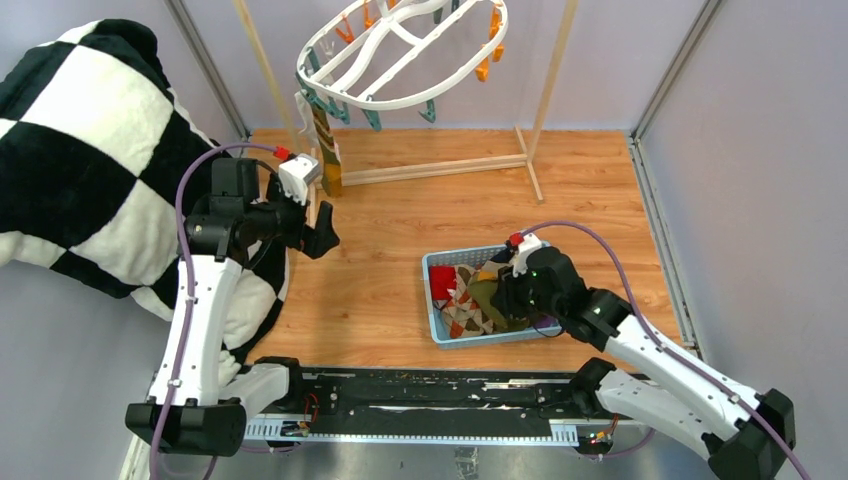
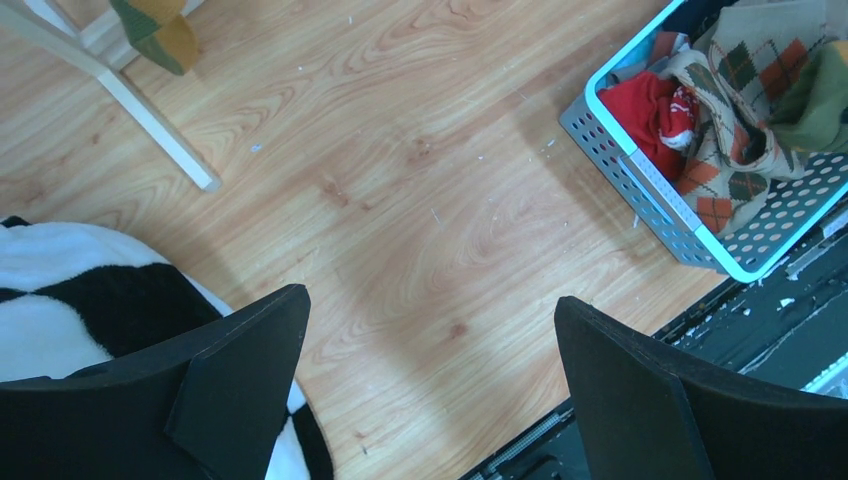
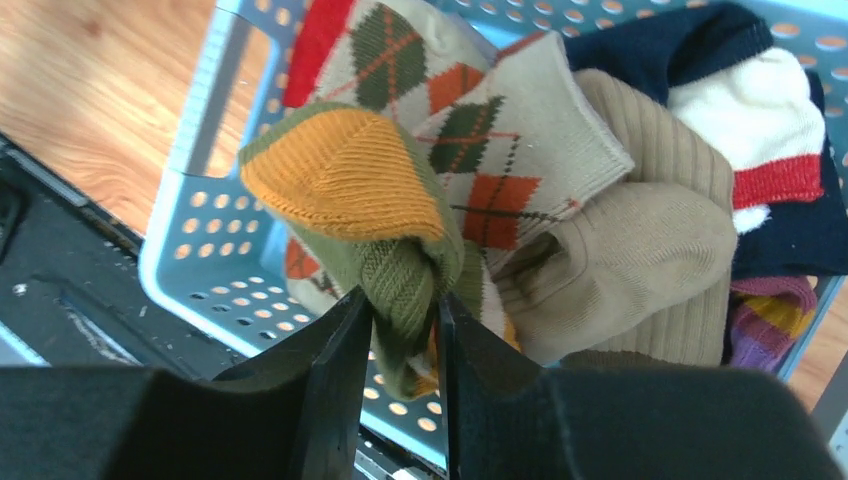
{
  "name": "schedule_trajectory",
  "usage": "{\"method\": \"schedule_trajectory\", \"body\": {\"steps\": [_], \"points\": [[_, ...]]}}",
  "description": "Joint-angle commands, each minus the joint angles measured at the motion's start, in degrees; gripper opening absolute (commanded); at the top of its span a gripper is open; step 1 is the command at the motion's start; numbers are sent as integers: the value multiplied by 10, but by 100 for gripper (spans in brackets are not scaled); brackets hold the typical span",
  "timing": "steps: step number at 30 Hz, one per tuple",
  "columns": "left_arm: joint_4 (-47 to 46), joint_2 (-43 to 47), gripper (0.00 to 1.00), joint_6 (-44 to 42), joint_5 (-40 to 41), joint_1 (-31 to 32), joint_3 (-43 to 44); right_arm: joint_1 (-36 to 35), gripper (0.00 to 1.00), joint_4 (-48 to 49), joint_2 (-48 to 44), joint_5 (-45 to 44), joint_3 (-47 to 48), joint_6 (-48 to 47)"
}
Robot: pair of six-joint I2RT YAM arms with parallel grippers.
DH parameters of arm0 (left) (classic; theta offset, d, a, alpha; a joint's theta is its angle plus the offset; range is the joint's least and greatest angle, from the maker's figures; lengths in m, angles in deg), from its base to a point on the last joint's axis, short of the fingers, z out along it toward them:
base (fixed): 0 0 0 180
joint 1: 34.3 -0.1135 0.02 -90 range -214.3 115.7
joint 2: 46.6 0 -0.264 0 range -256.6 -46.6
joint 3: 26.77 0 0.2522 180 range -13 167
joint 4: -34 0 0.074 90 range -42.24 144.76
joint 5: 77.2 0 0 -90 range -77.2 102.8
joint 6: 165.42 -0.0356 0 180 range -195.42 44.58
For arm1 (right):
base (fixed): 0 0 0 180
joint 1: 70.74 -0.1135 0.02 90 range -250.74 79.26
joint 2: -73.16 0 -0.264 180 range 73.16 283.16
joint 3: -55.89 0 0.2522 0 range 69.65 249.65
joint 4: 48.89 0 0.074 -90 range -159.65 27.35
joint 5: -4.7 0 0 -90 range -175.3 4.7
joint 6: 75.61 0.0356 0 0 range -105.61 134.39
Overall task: Remove the socks clipped to the hanger
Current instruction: Place the sock in the bin.
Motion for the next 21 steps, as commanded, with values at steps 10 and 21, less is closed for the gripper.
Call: {"method": "schedule_trajectory", "body": {"steps": [10,21], "points": [[0,4,100,19,-26,-76,28,31,100,-65,11,-99,144,-56],[0,-20,100,62,-18,-168,19,-20,100,244,267,10,300,-59]]}}
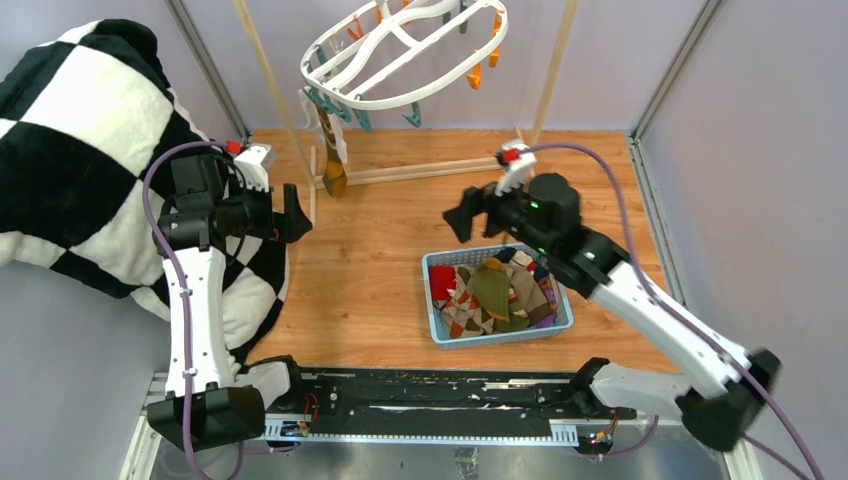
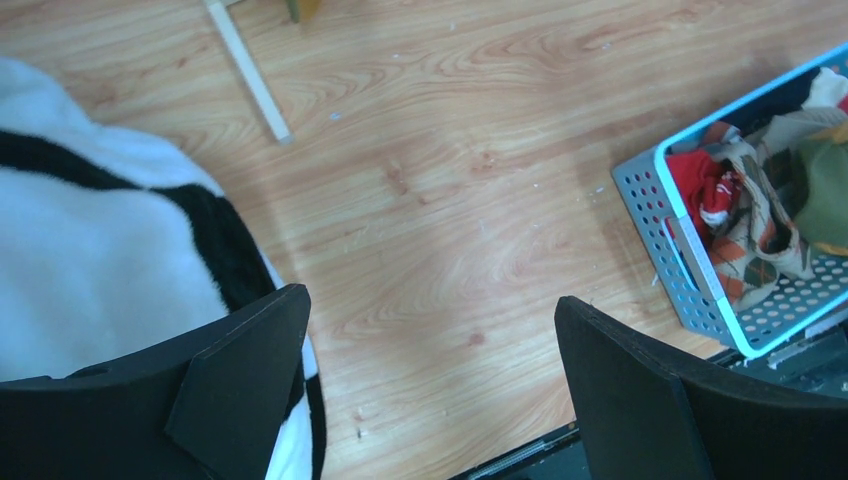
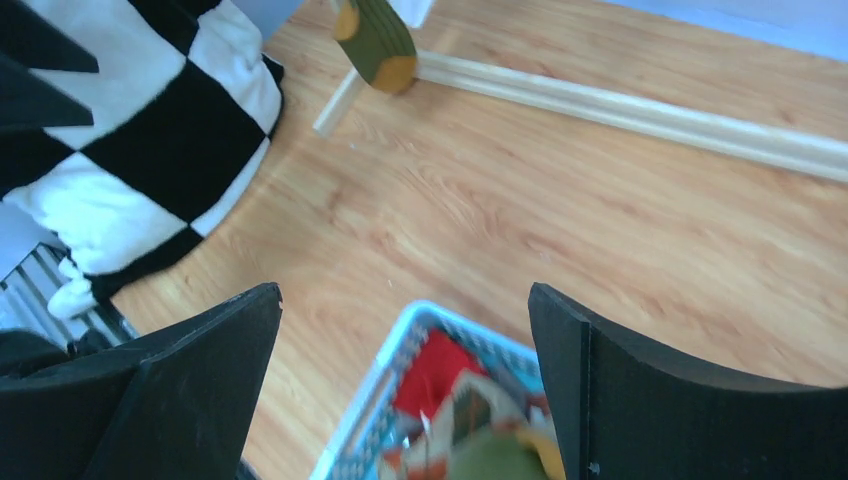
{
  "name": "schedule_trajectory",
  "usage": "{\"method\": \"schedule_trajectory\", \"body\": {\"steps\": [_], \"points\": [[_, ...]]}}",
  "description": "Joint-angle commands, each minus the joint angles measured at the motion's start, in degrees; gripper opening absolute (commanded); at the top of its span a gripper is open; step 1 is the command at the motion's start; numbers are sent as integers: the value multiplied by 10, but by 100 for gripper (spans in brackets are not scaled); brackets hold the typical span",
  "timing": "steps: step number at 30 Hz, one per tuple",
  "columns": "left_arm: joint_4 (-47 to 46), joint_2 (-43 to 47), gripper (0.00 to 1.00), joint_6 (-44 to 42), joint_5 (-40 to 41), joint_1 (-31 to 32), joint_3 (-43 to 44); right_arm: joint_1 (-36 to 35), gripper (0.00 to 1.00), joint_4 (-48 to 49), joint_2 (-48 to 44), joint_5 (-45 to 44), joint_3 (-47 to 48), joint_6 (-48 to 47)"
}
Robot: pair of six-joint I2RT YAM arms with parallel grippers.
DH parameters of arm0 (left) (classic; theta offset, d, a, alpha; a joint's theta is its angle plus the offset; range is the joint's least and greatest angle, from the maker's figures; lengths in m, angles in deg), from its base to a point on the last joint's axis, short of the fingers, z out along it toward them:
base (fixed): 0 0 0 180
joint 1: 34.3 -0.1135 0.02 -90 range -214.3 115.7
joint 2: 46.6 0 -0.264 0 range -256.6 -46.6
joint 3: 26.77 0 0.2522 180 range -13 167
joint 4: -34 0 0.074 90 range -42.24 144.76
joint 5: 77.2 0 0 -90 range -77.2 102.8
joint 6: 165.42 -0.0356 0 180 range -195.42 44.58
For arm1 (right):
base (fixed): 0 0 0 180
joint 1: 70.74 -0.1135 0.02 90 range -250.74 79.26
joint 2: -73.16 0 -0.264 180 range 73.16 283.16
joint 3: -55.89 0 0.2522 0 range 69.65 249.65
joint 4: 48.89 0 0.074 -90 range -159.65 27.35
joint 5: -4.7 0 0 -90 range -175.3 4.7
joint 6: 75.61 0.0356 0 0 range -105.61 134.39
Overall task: Remove the socks clipped to the hanger
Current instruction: Place the sock in the bin, then remove the sock from the hanger.
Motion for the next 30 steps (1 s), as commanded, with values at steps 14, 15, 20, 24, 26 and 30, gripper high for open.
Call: {"method": "schedule_trajectory", "body": {"steps": [14,15,20,24,26,30], "points": [[1,4,99,34,63,-59,-20,-116,92,598,585,-124,258,-203],[1,4,99,31,63,-58,-22,-116,91,605,613,-130,282,-206],[2,-1,99,20,56,-61,-26,-105,88,601,727,-124,410,-193],[5,0,99,7,57,-61,-31,-91,78,591,789,-93,493,-173],[5,0,99,3,59,-61,-34,-85,65,579,809,-78,523,-161],[5,-5,97,6,50,-61,-36,-71,34,574,831,18,568,-114]]}}
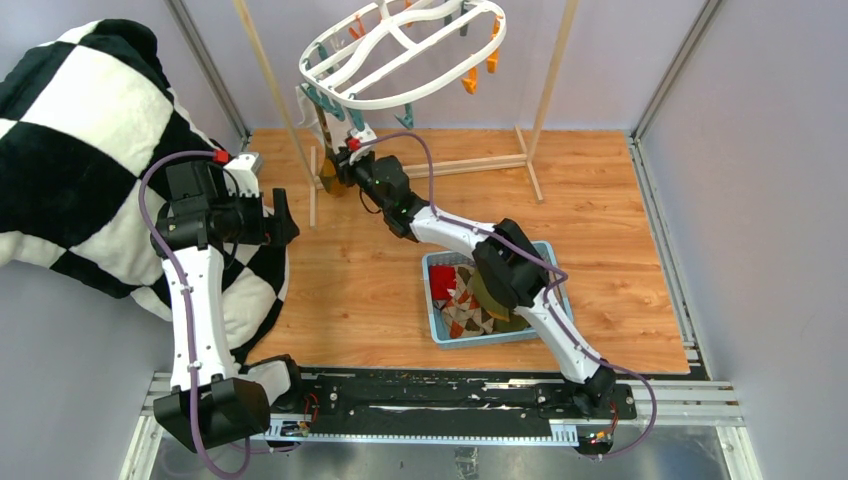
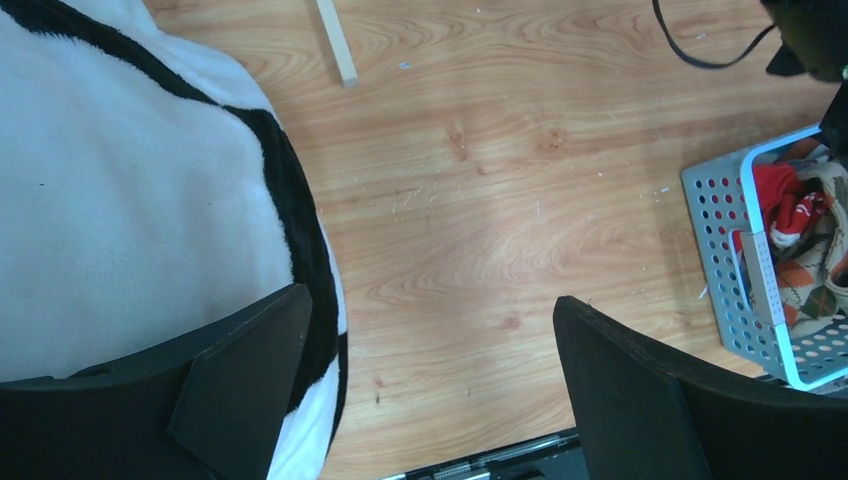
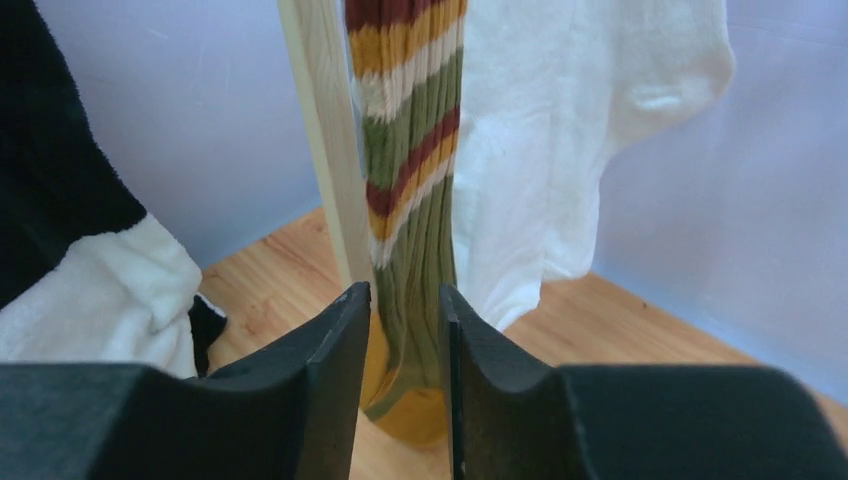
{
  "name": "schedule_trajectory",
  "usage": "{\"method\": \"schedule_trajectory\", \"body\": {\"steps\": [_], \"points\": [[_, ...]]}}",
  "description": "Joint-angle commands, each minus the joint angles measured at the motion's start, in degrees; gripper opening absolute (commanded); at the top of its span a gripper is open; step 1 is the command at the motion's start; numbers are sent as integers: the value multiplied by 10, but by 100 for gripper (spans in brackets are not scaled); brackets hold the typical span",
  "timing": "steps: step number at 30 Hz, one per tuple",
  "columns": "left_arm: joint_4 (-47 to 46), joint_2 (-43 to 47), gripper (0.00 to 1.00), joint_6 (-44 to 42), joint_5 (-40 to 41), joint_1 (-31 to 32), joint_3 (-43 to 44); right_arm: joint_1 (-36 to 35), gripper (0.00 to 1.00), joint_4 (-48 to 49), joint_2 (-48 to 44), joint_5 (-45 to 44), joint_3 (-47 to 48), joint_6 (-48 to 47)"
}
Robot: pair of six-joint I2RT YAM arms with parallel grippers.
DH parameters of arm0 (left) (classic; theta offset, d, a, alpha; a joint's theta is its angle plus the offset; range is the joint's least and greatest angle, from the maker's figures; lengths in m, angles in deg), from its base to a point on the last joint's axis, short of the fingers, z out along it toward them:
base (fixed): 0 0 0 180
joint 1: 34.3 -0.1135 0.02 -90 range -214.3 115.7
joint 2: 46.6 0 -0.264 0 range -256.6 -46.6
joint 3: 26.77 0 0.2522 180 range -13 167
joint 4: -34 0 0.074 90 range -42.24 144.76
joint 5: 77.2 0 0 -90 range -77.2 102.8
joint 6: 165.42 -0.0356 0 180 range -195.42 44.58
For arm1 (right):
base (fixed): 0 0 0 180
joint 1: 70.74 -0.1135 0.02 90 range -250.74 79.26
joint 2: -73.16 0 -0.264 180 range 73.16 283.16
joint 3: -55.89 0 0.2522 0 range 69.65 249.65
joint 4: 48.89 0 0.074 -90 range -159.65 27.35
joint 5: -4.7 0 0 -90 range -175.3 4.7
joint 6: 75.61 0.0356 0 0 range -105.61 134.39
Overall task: Remove the socks clipped to the hanger
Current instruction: Remove the sock from the hanger.
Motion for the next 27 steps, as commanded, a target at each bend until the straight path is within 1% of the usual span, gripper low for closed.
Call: {"method": "schedule_trajectory", "body": {"steps": [1,4,5,6,8,12,16,20,24,27], "points": [[5,-4,97,-7,-11,-5,-5,20,26,12,16,116,57,53],[6,-1,95,-10,-13,-5,-3,25,1,30,-17,184,31,80],[7,1,95,-11,-13,-6,-4,27,0,45,-32,209,7,92],[7,4,95,-12,-14,-5,-5,28,0,68,-51,224,-17,102],[9,9,94,-10,-20,-5,-8,27,0,82,-81,240,-56,110],[20,16,93,-3,-38,-5,-1,27,0,103,-130,237,-121,135],[20,26,94,-1,-73,-5,-1,27,0,130,-206,271,-236,176],[20,34,99,3,-137,-5,-5,28,0,144,-305,323,-352,207],[19,50,100,6,-232,-1,-14,30,0,149,-421,367,-458,241],[19,61,100,13,-265,25,-15,35,0,147,-493,399,-520,269]]}}
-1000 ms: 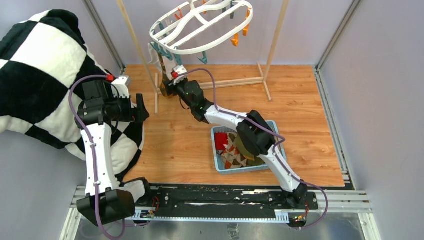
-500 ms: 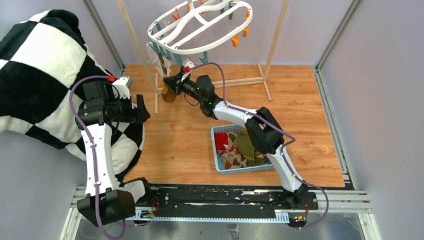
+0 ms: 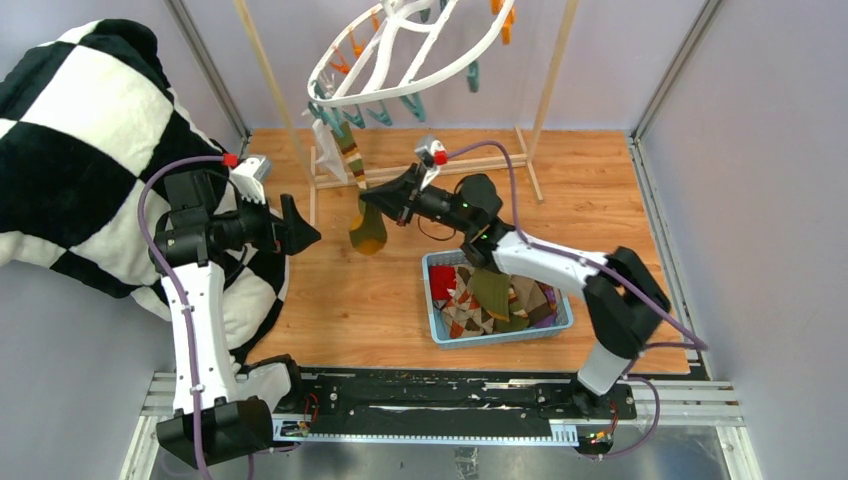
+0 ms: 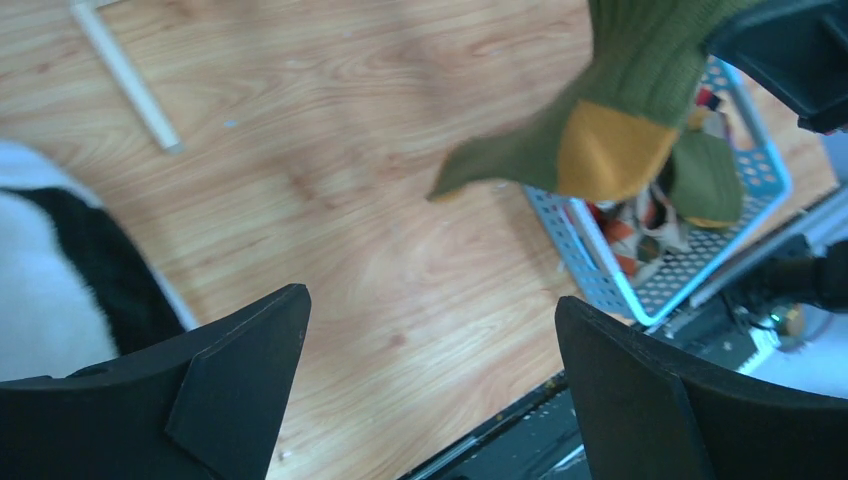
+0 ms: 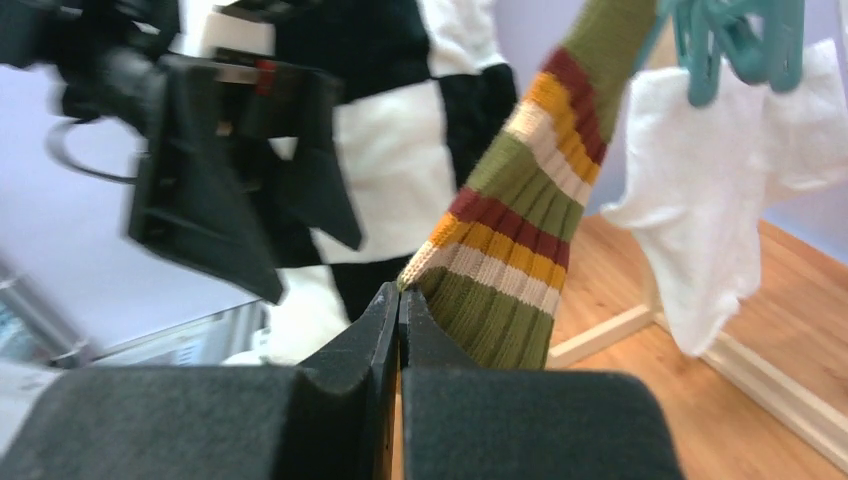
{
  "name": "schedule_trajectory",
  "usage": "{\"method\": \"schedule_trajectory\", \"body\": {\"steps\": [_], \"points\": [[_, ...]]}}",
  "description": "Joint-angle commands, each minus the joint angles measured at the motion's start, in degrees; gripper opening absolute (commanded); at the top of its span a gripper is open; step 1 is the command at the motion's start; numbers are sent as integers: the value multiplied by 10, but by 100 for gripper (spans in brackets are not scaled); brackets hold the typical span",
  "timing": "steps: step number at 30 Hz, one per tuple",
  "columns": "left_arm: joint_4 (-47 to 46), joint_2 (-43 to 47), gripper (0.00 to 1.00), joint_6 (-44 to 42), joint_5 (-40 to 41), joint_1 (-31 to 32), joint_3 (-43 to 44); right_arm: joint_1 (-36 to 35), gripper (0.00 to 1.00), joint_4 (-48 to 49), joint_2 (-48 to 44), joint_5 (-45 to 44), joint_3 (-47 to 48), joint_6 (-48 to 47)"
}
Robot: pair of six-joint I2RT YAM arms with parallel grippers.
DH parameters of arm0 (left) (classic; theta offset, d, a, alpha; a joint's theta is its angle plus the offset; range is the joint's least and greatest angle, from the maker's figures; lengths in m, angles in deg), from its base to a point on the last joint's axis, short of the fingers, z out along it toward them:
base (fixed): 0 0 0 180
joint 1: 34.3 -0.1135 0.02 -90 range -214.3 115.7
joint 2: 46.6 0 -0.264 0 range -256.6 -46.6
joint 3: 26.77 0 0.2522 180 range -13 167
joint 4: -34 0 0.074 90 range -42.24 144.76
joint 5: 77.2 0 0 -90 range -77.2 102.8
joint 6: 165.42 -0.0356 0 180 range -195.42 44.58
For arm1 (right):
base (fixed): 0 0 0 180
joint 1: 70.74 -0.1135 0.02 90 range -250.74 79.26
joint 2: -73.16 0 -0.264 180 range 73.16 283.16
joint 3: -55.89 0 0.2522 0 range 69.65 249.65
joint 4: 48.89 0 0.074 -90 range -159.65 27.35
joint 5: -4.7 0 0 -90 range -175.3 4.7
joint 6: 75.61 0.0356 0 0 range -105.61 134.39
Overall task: Remove the socks clipped to the hanger
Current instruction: Remove the sock from the hanger.
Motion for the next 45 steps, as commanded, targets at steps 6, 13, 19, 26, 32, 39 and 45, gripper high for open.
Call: {"method": "schedule_trajectory", "body": {"steps": [6,13,19,26,32,39,45], "points": [[4,33,100,9,-104,113,-2,38,0,8,-201,107,-146,127],[5,-5,100,9,-113,204,25,45,0,23,-218,138,-146,182],[5,-32,100,-3,-110,258,48,43,0,97,-185,136,-137,252],[5,-59,100,-11,-125,293,59,32,0,182,-125,156,-118,334],[-1,-91,100,-8,-135,296,83,27,0,220,-111,166,-111,366],[-4,-90,100,-15,-155,310,61,25,0,212,-117,160,-104,368],[-52,-78,90,30,-134,320,26,20,0,212,-104,161,-91,382]]}}
